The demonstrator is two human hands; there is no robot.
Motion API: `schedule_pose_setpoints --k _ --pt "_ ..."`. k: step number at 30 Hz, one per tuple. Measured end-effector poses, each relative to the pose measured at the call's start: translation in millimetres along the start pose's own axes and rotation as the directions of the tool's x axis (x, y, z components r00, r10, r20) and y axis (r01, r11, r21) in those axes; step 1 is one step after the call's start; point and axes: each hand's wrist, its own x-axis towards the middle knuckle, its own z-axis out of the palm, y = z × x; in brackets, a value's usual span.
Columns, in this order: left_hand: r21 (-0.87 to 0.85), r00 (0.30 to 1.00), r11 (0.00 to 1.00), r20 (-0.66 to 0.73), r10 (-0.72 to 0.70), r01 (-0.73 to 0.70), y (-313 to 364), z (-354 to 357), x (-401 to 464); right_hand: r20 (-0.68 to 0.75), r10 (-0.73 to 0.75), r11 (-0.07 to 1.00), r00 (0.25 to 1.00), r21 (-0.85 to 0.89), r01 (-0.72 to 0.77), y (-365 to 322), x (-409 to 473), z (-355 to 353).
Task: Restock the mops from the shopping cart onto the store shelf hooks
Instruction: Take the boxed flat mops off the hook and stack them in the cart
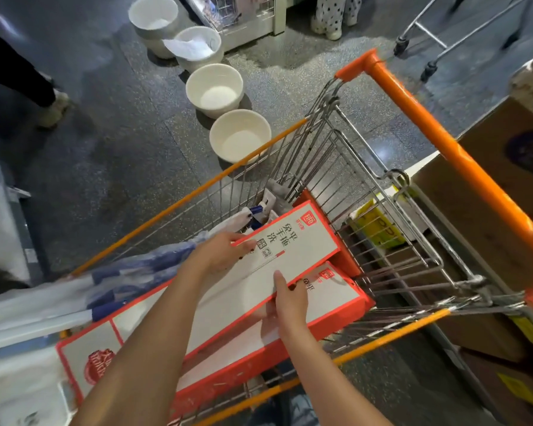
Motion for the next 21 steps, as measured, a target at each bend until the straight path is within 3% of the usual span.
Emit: schedule_pose_setpoints --k 3,8,15,21 --pt "-0.070 0.999 0.997 -0.048 0.026 -0.030 6.9 -10.1 -17.5 0.009 -0.047 0.994 0.999 0.104 0.046 -4.0 -15.8 -2.0" --pt "-0.048 0.985 0.994 -0.145 0.089 -0.097 9.6 -34.5 -50.9 0.075 -0.122 0.959 0.990 0.267 0.098 -16.9 -39.4 5.0" --pt "-0.100 0.948 0.973 -0.268 0.174 -0.207 9.8 -60.4 -106.7 0.099 -0.305 0.924 0.947 0.271 0.269 -44.2 -83.0 2.6" --pt "-0.083 0.879 0.964 -0.436 0.194 -0.254 4.9 -85.7 -175.4 0.145 -0.399 0.875 0.905 0.354 0.330 -59.2 -142.8 6.3"
